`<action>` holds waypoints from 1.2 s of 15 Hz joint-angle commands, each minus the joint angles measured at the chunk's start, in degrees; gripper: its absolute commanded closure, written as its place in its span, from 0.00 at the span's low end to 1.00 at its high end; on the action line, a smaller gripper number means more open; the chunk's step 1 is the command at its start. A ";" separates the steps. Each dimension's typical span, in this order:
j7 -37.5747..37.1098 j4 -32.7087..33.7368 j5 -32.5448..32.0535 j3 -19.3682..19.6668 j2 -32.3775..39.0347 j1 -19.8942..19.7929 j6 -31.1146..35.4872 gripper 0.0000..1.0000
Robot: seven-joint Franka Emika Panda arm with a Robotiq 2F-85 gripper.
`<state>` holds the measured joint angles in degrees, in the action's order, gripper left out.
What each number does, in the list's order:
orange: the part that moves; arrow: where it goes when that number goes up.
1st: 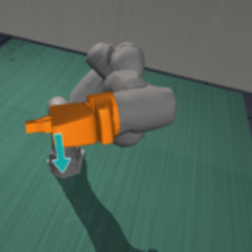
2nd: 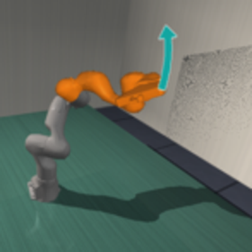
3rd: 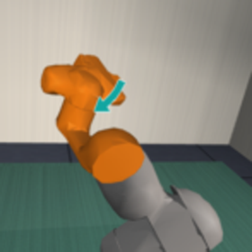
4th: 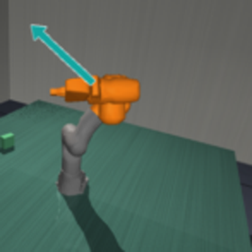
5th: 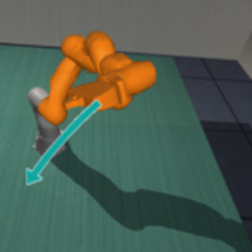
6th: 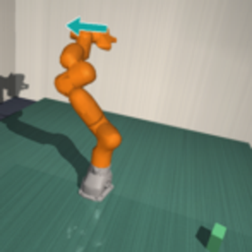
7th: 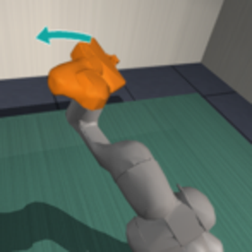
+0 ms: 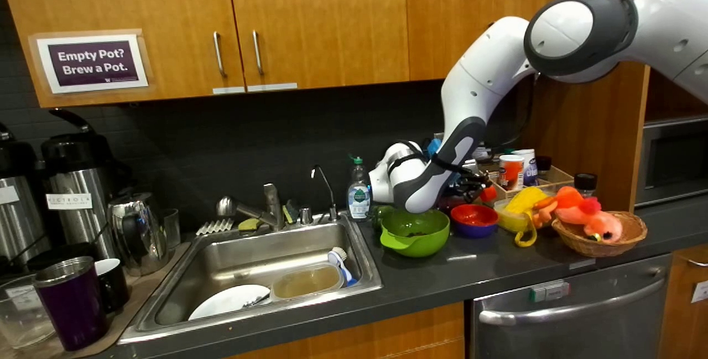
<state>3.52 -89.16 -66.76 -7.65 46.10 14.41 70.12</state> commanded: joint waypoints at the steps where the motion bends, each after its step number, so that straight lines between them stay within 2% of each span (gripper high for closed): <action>1: -1.79 -1.08 6.04 -1.89 -3.56 -2.80 2.60 0.96; 4: -3.50 -1.75 11.54 -2.13 -5.67 -4.36 6.64 0.96; 11: -7.90 -5.85 18.70 -1.06 -11.70 -6.65 16.91 0.96; 18: -9.93 -14.99 29.21 0.69 -18.18 -9.03 30.90 0.96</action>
<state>-5.06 -97.81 -40.73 -8.08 33.01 5.77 95.69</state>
